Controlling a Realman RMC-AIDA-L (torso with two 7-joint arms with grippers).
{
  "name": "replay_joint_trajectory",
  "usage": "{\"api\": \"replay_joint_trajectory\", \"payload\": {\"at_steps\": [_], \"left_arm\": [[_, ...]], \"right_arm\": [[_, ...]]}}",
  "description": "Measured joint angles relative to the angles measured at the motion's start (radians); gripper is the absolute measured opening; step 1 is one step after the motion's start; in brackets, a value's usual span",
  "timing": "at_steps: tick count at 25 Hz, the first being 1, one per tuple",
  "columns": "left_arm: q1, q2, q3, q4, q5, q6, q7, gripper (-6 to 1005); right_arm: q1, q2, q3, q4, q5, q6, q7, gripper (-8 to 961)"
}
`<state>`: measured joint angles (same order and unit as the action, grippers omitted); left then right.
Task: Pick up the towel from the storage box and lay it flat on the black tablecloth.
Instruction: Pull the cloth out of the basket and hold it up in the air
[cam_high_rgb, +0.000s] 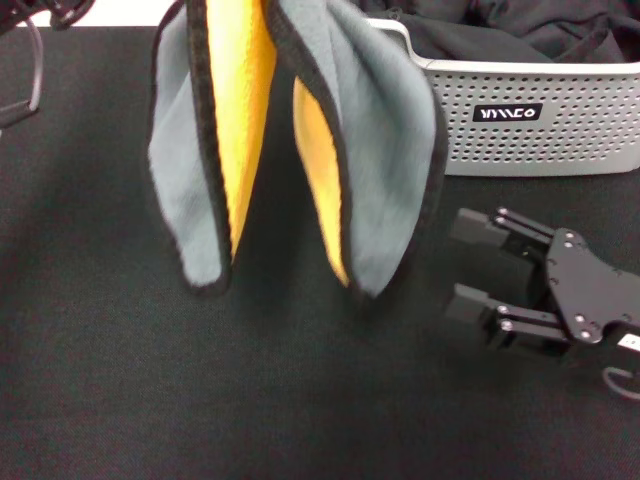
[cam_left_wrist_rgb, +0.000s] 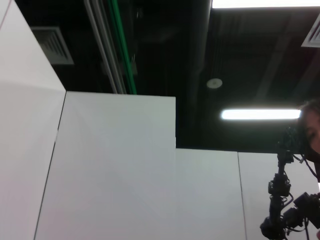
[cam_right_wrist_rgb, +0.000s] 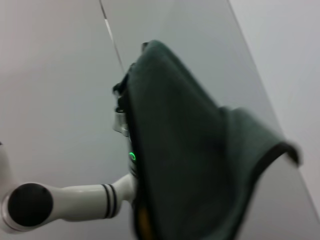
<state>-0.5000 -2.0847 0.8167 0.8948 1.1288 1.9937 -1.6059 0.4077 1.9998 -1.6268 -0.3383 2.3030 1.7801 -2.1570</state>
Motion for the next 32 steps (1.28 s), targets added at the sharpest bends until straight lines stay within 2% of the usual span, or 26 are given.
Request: {"api": "replay_joint_trajectory", "payload": {"at_steps": [4,11,19,32], "left_arm": [[-0.002,-0.002,-0.001,-0.007,-0.013,-0.002,0.044,29],[-0.034,-0.004,0.001,-0.072,-0.020,-0.004,0.082,29],[-0.051,-0.005,0.006,-0.110,-0.021,-0.004,0.109,29],[-0.051,-0.004,0.005,-0.111,-0.018,-0.004,0.110,29]], "right_arm": [[0.025,0.012,-0.021,0.016,-0.005,-0.005,0.001,854],[0.068,0.022,-0.029,0.041,-0.006,-0.052,0.001,745],[0.112,0.027,-0.096,0.042,-0.006,-0.064,0.027,642],[0.106,0.028,-0.099,0.042,-0.005,-0.074,0.041,527]]}}
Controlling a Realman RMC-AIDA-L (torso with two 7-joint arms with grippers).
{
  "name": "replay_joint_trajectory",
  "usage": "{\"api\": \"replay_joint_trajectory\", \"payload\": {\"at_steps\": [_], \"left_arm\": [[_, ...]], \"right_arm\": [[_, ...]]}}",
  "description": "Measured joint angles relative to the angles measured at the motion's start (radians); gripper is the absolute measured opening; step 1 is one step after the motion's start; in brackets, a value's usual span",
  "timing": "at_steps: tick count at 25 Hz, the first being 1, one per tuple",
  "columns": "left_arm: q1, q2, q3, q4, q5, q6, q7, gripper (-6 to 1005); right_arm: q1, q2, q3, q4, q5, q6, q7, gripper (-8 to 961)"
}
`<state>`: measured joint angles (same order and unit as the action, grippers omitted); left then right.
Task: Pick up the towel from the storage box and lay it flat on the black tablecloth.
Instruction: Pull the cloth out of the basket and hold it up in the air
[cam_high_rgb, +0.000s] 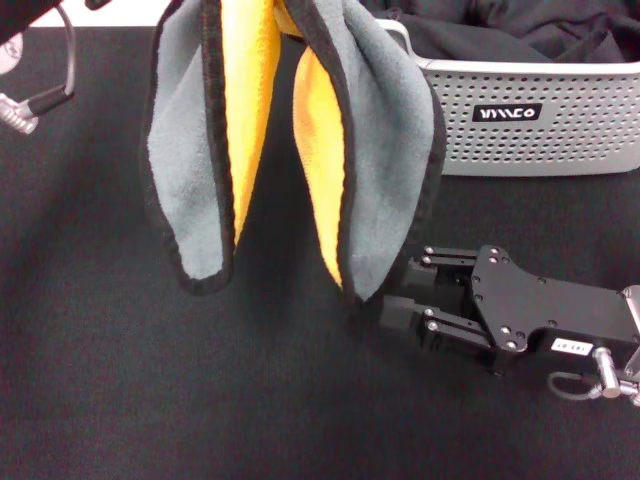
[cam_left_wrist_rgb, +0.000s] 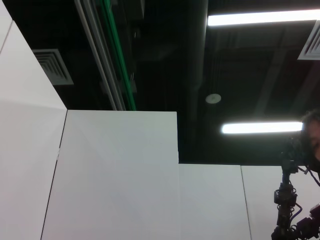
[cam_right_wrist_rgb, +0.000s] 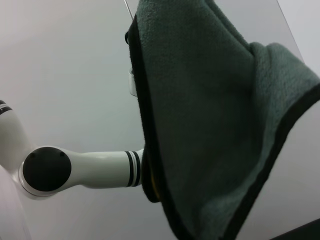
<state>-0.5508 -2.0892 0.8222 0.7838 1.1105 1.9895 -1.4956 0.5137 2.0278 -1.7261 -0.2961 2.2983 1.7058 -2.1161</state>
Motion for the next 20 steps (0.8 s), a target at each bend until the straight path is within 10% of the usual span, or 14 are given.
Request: {"api": "replay_joint_trajectory", "payload": {"at_steps": [8,20], "left_arm": [[0.000,0.001,0.000,0.000,-0.001,0.000,0.000,29],[0.000,0.001,0.000,0.000,0.001,0.000,0.000,29]], "right_arm": [[0.010,0.000,-0.005,0.000,-0.008,-0.018,0.001,276],[0.029,0.000,-0.031,-0.002,-0.010,-0.029,0.004,250]]}}
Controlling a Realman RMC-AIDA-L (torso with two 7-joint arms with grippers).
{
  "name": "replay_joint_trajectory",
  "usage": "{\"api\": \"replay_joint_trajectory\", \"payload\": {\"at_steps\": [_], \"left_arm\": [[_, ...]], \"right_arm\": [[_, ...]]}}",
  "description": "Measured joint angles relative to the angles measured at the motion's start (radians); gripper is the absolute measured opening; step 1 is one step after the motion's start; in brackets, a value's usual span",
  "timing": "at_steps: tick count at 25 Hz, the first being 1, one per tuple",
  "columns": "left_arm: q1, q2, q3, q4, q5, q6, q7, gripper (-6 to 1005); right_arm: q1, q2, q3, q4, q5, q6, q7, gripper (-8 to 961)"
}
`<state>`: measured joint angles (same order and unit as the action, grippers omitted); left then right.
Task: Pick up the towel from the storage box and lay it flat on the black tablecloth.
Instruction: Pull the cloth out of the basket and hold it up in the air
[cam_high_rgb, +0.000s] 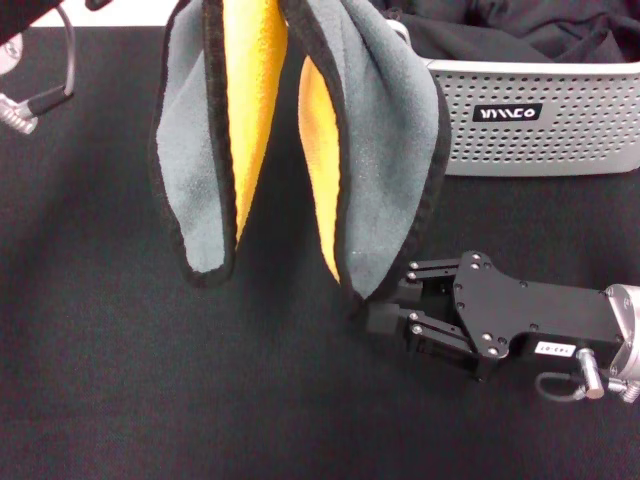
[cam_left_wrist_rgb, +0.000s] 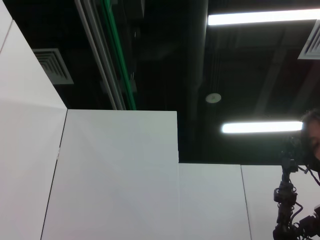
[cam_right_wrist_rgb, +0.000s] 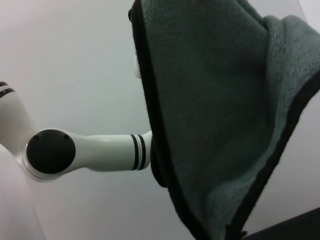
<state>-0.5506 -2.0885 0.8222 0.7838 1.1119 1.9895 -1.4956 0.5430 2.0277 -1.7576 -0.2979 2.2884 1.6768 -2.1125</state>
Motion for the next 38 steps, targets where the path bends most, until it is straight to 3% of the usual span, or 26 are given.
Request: {"api": "replay_joint_trajectory", "payload": {"at_steps": [13,23,38], "left_arm": [[0.004,-0.001,0.000,0.000,0.001,0.000,-0.001,29],[0.003,-0.001,0.002,0.000,0.001,0.000,-0.006,30],[0.001,-0.001,0.003,-0.024,0.001,0.002,-0.005,30]], "right_arm": [[0.022,0.000,-0.028,-0.010,-0.001,-0.009,0.000,148],[0.045,0.000,-0.060,-0.013,-0.001,-0.009,-0.008,144],[0.033,0.001,-0.053,-0.013,0.018,-0.026,0.001,330]]}}
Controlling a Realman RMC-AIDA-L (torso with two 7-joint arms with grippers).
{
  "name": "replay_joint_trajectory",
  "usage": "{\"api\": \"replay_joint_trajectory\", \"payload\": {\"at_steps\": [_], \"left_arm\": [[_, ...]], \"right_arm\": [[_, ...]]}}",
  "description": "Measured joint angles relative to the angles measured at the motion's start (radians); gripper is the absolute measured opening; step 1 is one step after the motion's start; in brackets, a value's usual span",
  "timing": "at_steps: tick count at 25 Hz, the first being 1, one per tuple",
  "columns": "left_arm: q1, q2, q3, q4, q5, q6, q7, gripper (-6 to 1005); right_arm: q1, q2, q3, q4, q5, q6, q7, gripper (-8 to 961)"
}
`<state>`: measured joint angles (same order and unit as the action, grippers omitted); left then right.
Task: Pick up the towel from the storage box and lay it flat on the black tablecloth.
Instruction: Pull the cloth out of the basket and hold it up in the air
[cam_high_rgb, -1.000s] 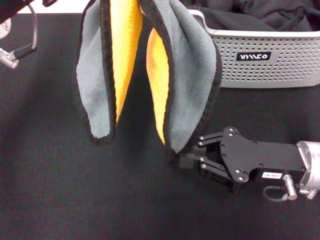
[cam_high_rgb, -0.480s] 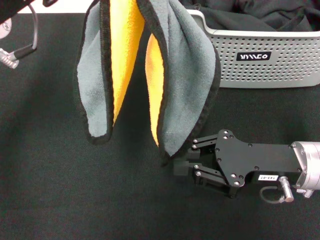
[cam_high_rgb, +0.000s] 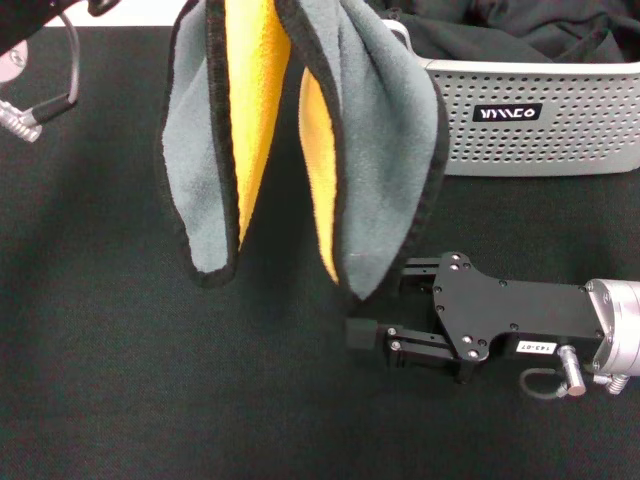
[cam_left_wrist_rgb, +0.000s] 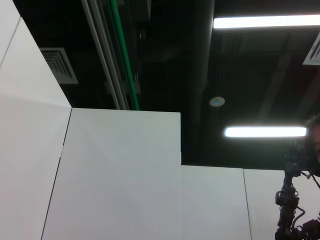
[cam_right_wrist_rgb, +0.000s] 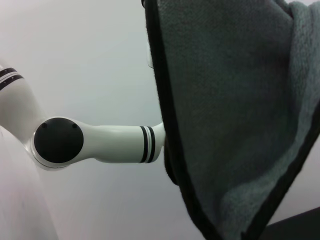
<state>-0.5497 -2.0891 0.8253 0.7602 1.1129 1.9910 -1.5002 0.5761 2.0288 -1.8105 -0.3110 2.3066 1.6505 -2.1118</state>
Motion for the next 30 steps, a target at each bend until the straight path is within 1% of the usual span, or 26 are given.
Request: {"api": "replay_joint_trajectory", "payload": {"at_steps": [4,10,18,30], "left_arm": [[-0.001,0.000,0.000,-0.003,-0.001,0.001,0.002,30],[0.000,0.000,0.000,-0.003,-0.001,0.002,0.002,30],[0.006,0.000,0.000,-0.002,-0.003,0.003,0.002,30],[0.010,0.000,0.000,-0.003,-0.004,0.004,0.000,30]], "right_arm": [[0.002,0.001,-0.003,0.000,0.001,-0.012,0.005,468],[0.005,0.001,-0.009,-0.001,0.001,-0.021,0.009,366],[-0.027,-0.001,-0.003,0.000,0.005,-0.005,0.005,327],[-0.049,-0.002,-0.001,0.000,0.005,0.017,-0.001,262]]}}
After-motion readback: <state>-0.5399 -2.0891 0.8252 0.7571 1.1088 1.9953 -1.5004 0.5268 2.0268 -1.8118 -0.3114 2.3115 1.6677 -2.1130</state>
